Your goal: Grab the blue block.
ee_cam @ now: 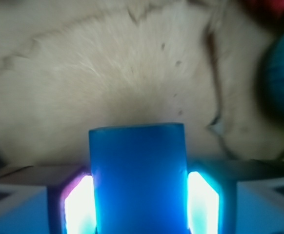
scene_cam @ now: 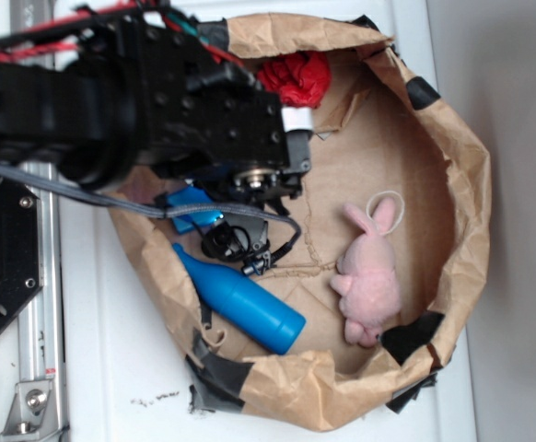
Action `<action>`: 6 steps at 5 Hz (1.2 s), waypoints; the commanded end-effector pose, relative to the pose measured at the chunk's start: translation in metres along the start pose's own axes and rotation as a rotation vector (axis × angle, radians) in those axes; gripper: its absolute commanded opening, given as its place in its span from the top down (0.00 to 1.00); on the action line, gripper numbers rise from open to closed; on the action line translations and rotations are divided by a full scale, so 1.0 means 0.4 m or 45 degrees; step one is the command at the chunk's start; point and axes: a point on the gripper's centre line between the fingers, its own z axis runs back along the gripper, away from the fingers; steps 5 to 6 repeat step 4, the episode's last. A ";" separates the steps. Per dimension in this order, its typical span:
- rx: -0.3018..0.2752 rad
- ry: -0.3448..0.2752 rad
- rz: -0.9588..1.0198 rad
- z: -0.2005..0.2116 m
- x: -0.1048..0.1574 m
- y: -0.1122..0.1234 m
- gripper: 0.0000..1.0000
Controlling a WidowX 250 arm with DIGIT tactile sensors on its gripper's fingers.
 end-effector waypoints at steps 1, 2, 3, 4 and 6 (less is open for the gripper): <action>0.096 -0.157 -0.172 0.260 0.008 -0.057 1.00; 0.094 -0.154 -0.161 0.310 -0.021 -0.055 1.00; 0.013 -0.245 -0.070 0.324 0.011 -0.034 1.00; 0.019 -0.214 -0.065 0.307 0.035 -0.026 1.00; 0.019 -0.214 -0.065 0.307 0.035 -0.026 1.00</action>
